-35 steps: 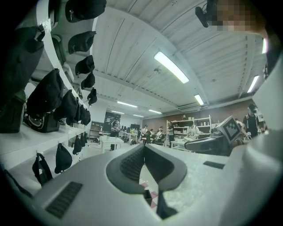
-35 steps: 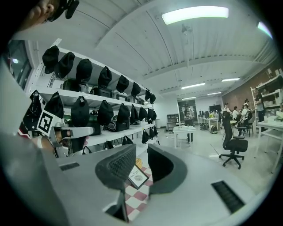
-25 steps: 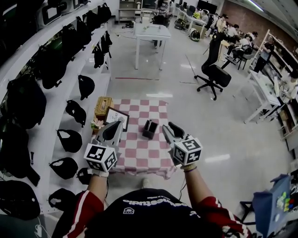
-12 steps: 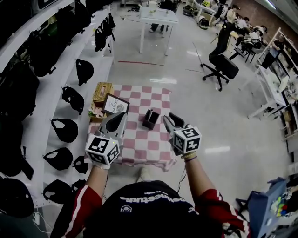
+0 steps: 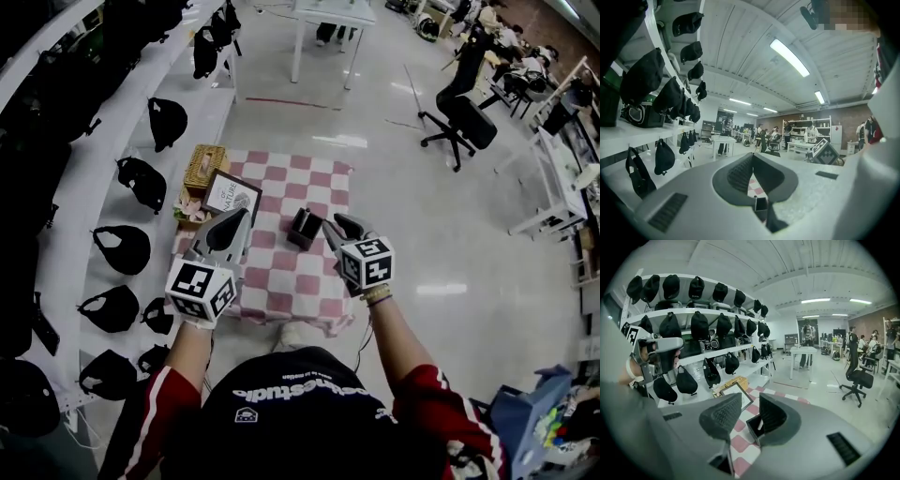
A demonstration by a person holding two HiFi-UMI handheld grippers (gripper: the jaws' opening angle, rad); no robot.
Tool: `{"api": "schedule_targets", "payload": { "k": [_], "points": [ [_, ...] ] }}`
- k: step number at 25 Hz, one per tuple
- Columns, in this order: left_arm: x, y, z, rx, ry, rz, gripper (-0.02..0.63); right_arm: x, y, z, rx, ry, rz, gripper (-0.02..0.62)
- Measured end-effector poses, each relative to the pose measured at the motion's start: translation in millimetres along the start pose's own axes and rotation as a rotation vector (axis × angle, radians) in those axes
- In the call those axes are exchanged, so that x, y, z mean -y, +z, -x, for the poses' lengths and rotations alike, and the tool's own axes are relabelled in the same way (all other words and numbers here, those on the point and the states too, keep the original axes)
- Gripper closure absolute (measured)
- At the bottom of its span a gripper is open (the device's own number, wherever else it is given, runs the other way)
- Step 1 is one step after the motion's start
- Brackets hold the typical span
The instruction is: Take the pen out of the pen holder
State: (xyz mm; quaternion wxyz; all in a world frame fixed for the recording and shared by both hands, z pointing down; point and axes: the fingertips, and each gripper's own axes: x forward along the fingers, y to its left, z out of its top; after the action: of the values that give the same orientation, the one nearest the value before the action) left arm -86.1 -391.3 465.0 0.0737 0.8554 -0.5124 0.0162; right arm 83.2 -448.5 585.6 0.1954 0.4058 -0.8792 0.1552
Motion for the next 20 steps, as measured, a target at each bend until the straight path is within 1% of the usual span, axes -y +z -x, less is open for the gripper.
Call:
{"api": "schedule_targets", "payload": {
  "k": [8,20],
  "points": [
    [-6,-13,-20,-0.033,0.03,0.031,0.6,11,-25,-41,-0.071,0.079,-0.004,0.485],
    [-7,-37,-35,-0.072,0.068,0.068,0.6,30,-76,-99,-0.199,0.131,0.0,0.486]
  ]
}}
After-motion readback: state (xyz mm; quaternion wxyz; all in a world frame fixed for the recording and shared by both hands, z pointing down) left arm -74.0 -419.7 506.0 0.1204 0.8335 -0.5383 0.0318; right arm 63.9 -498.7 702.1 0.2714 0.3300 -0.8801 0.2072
